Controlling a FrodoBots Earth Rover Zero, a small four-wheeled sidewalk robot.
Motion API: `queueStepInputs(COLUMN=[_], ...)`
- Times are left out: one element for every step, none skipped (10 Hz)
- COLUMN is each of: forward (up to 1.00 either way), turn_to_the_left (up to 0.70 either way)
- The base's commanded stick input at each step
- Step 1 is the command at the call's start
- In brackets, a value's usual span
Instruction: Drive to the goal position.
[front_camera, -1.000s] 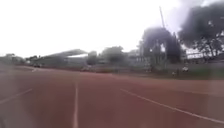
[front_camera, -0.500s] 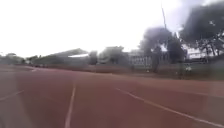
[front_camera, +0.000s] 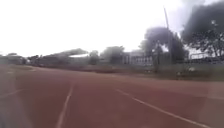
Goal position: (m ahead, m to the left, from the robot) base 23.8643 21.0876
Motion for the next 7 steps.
queueStepInputs(forward=[0.70,0.70,0.70,0.70,0.70,0.70,0.70], turn_to_the_left=[0.00,0.00,0.00,0.00,0.00,0.00,0.00])
